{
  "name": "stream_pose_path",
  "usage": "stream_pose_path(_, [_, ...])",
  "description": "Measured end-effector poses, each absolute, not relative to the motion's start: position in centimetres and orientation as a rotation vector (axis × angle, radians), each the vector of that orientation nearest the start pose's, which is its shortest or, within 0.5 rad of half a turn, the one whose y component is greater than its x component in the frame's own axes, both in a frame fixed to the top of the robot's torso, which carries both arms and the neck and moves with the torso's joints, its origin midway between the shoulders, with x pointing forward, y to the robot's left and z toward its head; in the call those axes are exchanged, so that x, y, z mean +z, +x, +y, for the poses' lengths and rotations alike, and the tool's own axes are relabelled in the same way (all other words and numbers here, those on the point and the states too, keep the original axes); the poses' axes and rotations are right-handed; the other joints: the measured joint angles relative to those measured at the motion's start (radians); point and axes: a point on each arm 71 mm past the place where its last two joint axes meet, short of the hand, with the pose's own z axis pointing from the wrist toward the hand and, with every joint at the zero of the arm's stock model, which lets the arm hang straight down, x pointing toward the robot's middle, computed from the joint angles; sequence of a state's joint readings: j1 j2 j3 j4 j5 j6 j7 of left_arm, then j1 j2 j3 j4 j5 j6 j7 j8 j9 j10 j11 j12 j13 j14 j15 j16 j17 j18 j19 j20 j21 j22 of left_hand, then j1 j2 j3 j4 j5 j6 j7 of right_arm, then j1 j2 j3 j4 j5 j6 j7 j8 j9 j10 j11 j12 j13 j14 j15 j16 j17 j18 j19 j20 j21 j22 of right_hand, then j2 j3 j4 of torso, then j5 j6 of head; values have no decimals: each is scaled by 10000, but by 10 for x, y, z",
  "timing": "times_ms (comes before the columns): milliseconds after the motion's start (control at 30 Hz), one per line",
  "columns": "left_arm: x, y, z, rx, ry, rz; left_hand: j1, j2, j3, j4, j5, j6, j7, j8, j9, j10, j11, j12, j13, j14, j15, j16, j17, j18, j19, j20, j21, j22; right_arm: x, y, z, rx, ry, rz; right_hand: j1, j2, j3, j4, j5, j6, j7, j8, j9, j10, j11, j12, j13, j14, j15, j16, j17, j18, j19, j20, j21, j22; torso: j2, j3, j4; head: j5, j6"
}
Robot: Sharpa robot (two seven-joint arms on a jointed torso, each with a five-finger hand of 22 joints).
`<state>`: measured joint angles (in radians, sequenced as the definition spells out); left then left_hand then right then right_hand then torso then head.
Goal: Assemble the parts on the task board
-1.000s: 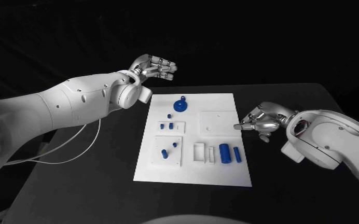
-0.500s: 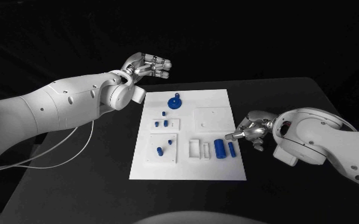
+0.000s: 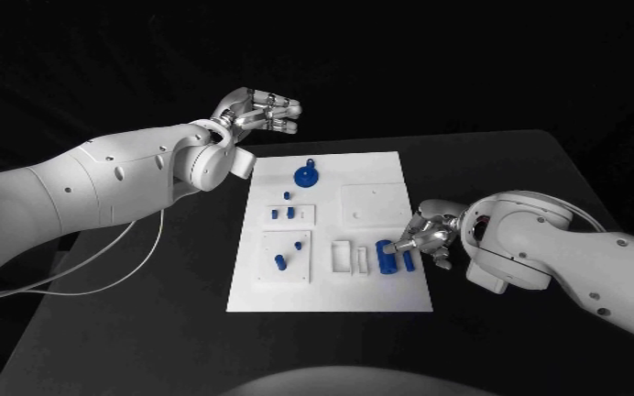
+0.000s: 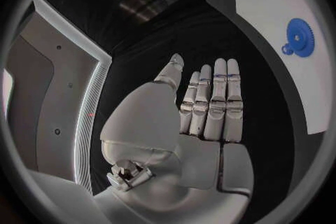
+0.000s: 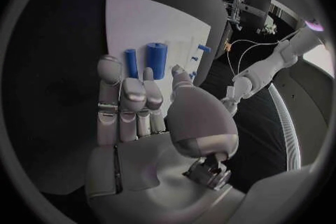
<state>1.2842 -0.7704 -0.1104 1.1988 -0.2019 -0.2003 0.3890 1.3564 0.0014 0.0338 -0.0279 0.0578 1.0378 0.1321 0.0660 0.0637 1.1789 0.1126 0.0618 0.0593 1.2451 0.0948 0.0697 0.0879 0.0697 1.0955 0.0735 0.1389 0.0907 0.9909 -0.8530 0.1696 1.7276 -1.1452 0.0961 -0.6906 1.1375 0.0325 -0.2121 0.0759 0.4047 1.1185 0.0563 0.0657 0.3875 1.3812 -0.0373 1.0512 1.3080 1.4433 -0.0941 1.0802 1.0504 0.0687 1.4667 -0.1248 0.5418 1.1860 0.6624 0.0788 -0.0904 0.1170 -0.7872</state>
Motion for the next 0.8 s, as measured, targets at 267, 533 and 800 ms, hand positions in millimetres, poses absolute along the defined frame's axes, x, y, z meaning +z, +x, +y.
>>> stream_pose_path(267, [-173, 547, 265, -13432, -8624, 14508, -69, -12, -43, 10, 0, 0, 0, 0, 0, 0, 0, 0, 0, -21, 21, 0, 0, 0, 0, 0, 0, -8, -235, 424, -167, 4434, 1780, 23548, -61, -61, -69, 69, -64, -1, 1, 0, -87, 1, -1, -43, -1, 0, 0, 0, 30, 0, 0, 0, 0, 52, 14, 8, 6, 18, -25])
stream_pose_path(533, [-173, 547, 264, -13502, -8622, 14580, -79, -1, -84, 28, 0, 0, 0, 0, 0, 1, 0, 0, 0, -74, 0, 0, 1, 0, 0, -1, -39, -20, -242, 425, -158, 4247, 1372, 23527, -154, -47, -160, 225, -598, -31, 31, 12, -93, 1, -1, -43, -1, 0, 0, 0, 60, 1, -36, 35, 0, 98, 21, 12, 6, 80, -52])
stream_pose_path(800, [-174, 546, 263, -13587, -8616, 14692, -118, -41, -112, 56, 0, -37, 37, 0, 0, -71, 0, 0, 0, -128, 54, 0, 1, 0, -107, 106, -117, -62, -244, 426, -145, 4075, 817, 23124, -276, -148, -22, 556, -1029, 14, -4, 55, -62, 4, 1, -43, -2, 0, 0, -27, 111, 1, -36, 35, 40, 201, 29, 4, 10, 90, -67])
